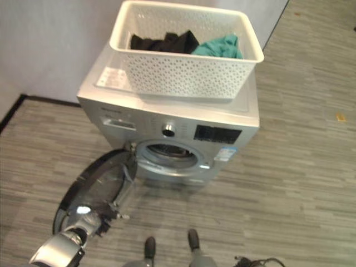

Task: Grab the laundry basket,head to the washer,open it,put in the laundry and shut it.

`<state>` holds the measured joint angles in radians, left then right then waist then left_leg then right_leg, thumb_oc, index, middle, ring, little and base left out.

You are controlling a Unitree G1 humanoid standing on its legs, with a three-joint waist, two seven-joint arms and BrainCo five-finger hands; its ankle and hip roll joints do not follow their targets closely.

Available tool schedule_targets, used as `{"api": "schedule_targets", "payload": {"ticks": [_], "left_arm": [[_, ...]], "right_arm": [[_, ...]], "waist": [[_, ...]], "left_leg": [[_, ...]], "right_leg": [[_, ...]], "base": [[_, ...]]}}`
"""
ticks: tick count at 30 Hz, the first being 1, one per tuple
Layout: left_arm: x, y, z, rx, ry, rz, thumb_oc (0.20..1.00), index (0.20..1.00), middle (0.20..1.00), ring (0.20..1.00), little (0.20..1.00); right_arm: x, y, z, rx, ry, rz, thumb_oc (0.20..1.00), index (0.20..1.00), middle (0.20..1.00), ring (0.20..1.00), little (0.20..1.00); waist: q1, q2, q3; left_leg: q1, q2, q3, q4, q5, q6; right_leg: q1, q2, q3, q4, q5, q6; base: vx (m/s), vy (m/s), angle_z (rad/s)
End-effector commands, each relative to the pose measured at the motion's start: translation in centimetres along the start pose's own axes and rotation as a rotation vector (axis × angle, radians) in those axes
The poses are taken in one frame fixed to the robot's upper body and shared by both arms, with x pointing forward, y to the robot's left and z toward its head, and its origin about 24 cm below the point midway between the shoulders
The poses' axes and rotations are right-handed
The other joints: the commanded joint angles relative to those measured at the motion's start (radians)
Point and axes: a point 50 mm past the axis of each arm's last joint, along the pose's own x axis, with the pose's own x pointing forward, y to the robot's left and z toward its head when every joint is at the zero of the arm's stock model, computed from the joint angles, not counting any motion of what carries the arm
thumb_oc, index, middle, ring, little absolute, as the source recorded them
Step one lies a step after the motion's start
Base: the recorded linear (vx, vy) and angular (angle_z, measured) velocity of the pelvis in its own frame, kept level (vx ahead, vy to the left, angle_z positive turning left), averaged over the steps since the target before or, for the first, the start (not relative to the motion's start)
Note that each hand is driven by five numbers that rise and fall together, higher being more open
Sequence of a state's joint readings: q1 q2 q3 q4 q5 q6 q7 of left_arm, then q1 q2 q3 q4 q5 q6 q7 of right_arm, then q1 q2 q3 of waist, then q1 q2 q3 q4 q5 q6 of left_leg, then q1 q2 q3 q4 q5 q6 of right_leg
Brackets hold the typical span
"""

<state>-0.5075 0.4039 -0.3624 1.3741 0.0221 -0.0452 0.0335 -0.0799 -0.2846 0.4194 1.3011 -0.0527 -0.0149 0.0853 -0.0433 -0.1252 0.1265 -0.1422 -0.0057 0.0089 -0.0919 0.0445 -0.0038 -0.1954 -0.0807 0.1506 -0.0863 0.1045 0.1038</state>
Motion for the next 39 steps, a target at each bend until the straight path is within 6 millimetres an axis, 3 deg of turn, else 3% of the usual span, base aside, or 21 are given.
{"api": "schedule_targets", "payload": {"ticks": [1, 5, 11, 20, 24, 31, 32, 34, 39], "left_arm": [[-0.2, 5.1, 1.6, -0.024, -0.050, 0.258, 1.000, 1.000, 1.000, 1.000, 1.000], [-0.7, 6.8, -0.3, -0.082, -0.028, 0.367, 1.000, 1.000, 1.000, 1.000, 1.000], [-1.1, 7.6, -2.4, -0.152, 0.027, 0.407, 1.000, 1.000, 1.000, 1.000, 1.000], [-1.3, 7.0, -3.9, -0.184, 0.047, 0.380, 1.000, 1.000, 1.000, 1.000, 1.000], [-1.3, 5.4, -4.8, -0.210, 0.056, 0.326, 1.000, 1.000, 1.000, 1.000, 1.000], [-1.5, 0.1, -6.5, -0.240, 0.078, 0.179, 1.000, 1.000, 1.000, 1.000, 1.000], [-1.5, 0.1, -6.5, -0.240, 0.078, 0.179, 1.000, 1.000, 1.000, 1.000, 1.000], [-1.9, -2.3, -7.4, -0.241, 0.098, 0.114, 1.000, 1.000, 1.000, 1.000, 1.000], [-2.9, -6.0, -9.0, -0.206, 0.135, -0.010, 1.000, 1.000, 1.000, 1.000, 1.000]], "right_arm": [[-0.2, -0.5, -0.8, -0.027, -0.005, -0.038, 1.000, 1.000, 1.000, 1.000, 1.000], [-0.2, 0.0, -1.5, -0.024, 0.017, -0.033, 1.000, 1.000, 1.000, 1.000, 1.000], [-0.3, -0.2, -1.8, -0.020, 0.027, -0.043, 1.000, 1.000, 1.000, 1.000, 1.000], [-0.4, -0.2, -2.3, -0.004, 0.043, -0.041, 1.000, 1.000, 1.000, 1.000, 1.000], [-0.4, -0.1, -2.8, 0.011, 0.060, -0.038, 1.000, 1.000, 1.000, 1.000, 1.000], [-0.7, -0.1, -4.3, 0.058, 0.121, -0.046, 1.000, 1.000, 1.000, 1.000, 1.000], [-0.7, -0.1, -4.3, 0.058, 0.121, -0.046, 1.000, 1.000, 1.000, 1.000, 1.000], [-0.8, -0.2, -5.0, 0.084, 0.155, -0.055, 1.000, 1.000, 1.000, 1.000, 1.000], [-1.2, -0.5, -6.2, 0.137, 0.207, -0.081, 1.000, 1.000, 1.000, 1.000, 1.000]], "waist": [[0.005, 0.012, 0.016], [0.012, 0.014, 0.016], [0.010, 0.020, -0.002], [0.010, 0.035, -0.038], [0.013, 0.044, -0.055], [0.027, 0.068, -0.078], [0.027, 0.068, -0.077], [0.036, 0.081, -0.087], [0.054, 0.102, -0.102]], "left_leg": [[-0.049, 0.028, -0.027, 0.005, -0.026, -0.003], [-0.027, 0.031, -0.027, 0.005, -0.032, -0.005], [-0.003, 0.033, -0.023, 0.005, -0.042, -0.007], [0.029, 0.037, -0.032, 0.005, -0.054, -0.008], [0.041, 0.035, -0.037, 0.005, -0.059, -0.007], [0.061, 0.028, -0.059, 0.005, -0.066, -0.001], [0.061, 0.028, -0.060, 0.005, -0.066, -0.001], [0.071, 0.025, -0.072, 0.005, -0.067, 0.001], [0.084, 0.019, -0.101, 0.005, -0.069, 0.005]], "right_leg": [[-0.005, -0.016, 0.002, 0.058, -0.073, 0.035], [0.014, -0.011, -0.002, 0.053, -0.079, 0.033], [0.042, -0.012, -0.003, 0.041, -0.086, 0.033], [0.083, -0.015, -0.013, 0.025, -0.097, 0.033], [0.102, -0.018, -0.018, 0.017, -0.099, 0.033], [0.135, -0.024, -0.030, 0.010, -0.106, 0.030], [0.136, -0.024, -0.030, 0.010, -0.107, 0.030], [0.153, -0.027, -0.044, 0.009, -0.113, 0.028], [0.181, -0.031, -0.067, 0.010, -0.122, 0.025]], "base": [[0.01, -0.031, -0.02], [0.04, -0.010, -0.01], [0.04, 0.002, -0.02], [0.04, -0.005, 0.01], [0.04, -0.009, 0.04], [0.04, 0.001, 0.05], [0.03, 0.003, 0.09], [0.05, 0.005, 0.07], [0.04, 0.005, 0.17]]}}
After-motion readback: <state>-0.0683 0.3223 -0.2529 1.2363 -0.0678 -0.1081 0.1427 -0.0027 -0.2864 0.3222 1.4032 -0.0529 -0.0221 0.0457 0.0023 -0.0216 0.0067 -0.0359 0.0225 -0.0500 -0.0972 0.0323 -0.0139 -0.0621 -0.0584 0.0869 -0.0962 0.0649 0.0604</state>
